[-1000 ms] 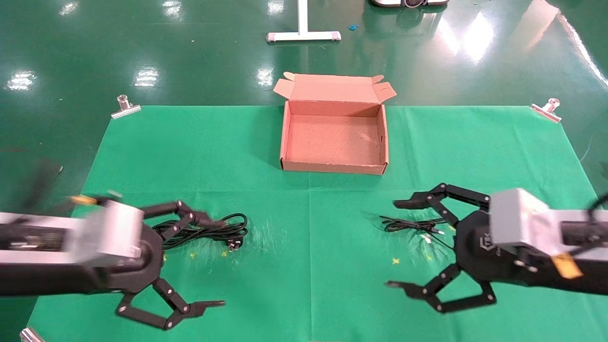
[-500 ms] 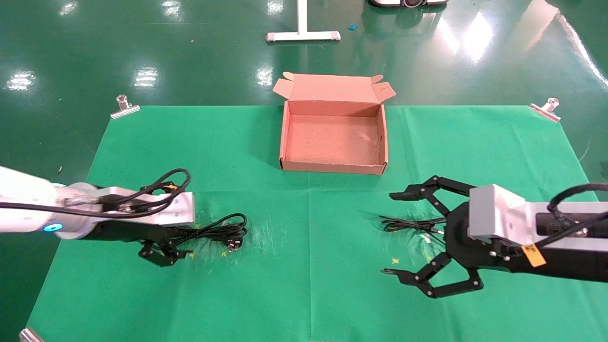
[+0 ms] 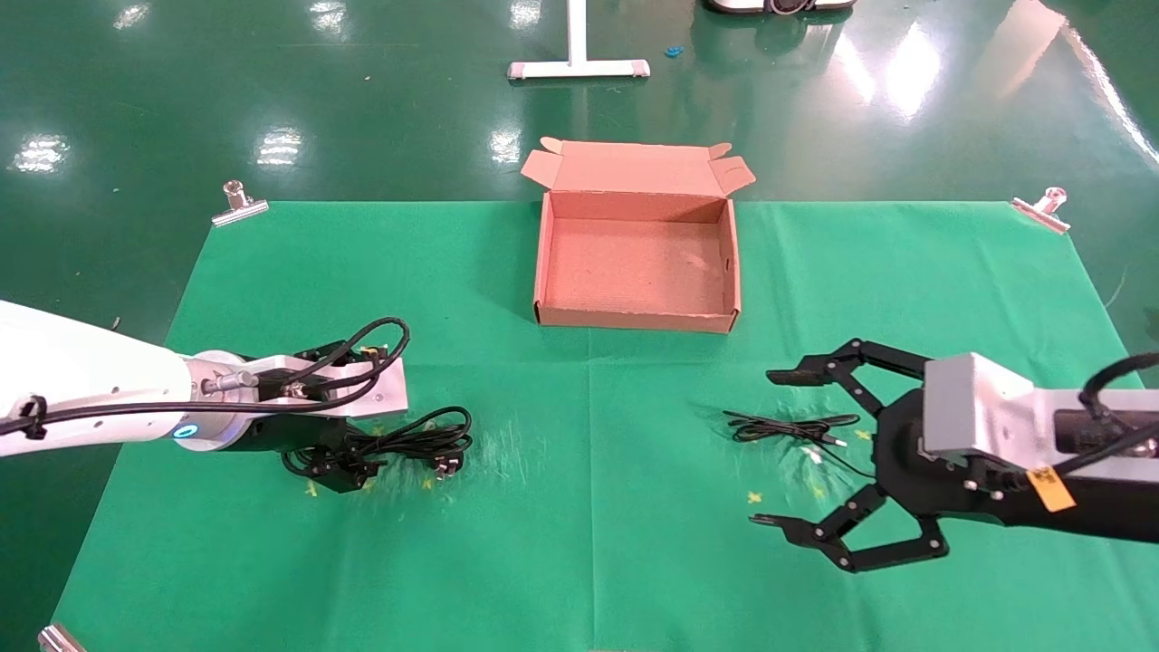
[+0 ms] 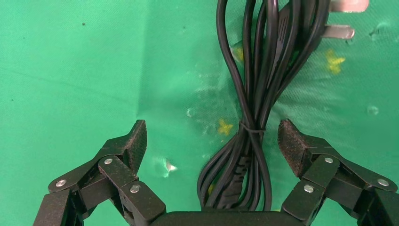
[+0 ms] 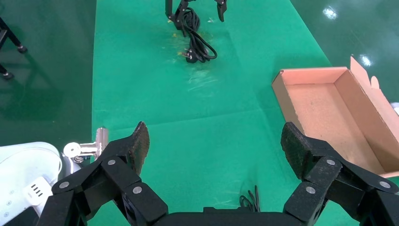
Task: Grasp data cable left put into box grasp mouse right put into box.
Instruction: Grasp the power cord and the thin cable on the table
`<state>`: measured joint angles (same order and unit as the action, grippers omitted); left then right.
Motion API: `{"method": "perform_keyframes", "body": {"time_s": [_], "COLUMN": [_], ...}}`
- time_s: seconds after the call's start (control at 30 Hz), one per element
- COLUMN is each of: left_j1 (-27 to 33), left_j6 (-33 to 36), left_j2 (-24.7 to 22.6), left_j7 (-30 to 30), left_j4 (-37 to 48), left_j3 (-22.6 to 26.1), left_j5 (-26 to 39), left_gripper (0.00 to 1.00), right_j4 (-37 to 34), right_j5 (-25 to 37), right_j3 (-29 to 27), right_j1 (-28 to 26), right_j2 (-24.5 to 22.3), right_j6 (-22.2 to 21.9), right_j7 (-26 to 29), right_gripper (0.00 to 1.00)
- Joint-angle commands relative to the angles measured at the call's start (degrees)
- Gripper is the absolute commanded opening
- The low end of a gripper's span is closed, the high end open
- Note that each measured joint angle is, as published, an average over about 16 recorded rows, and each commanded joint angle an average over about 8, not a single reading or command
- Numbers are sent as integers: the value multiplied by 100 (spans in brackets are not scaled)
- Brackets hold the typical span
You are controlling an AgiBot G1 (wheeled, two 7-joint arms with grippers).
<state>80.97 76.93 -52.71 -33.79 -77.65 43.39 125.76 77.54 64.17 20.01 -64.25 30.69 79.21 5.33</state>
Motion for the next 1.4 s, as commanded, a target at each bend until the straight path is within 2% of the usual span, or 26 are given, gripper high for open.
{"method": "perform_keyframes", "body": {"time_s": [0.03, 0.23, 0.4, 0.7, 1.13, 1.17, 1.2, 1.23, 1.4], "left_j1": [-9, -9, -7, -7, -8, -8, -8, -8, -9], "left_j6": [-11, -41, -43, -44, -46, -46, -47, -48, -48], "left_j2": [-34, -76, -74, -72, -73, -74, -74, -75, -75], "left_j7": [-55, -76, -51, -48, -48, -48, -47, -47, -47], "left_j4": [-3, -6, -4, -4, -4, -4, -3, -3, -3], "left_j3": [12, 14, 9, 8, 9, 10, 11, 11, 11], "left_j5": [48, 66, 36, 33, 34, 35, 36, 36, 37], "left_gripper": [100, 100, 100, 100, 100, 94, 81, 69, 6], "right_j4": [0, -4, -19, -124, -576, -603, -625, -636, -659], "right_j5": [-11, 283, 1143, 2824, 3987, 4037, 4075, 4101, 4149], "right_j3": [-8, 95, 404, 934, 1232, 1236, 1237, 1239, 1239], "right_j1": [19, 10, -124, -353, -350, -343, -338, -335, -325], "right_j2": [-10, -37, 54, 628, 1328, 1357, 1380, 1395, 1422], "right_j6": [-9, -67, -293, -975, -1785, -1843, -1891, -1925, -1990], "right_j7": [-4, 83, 466, 1005, 1735, 1767, 1793, 1804, 1818], "right_gripper": [100, 100, 100, 100, 100, 100, 99, 91, 29]}}
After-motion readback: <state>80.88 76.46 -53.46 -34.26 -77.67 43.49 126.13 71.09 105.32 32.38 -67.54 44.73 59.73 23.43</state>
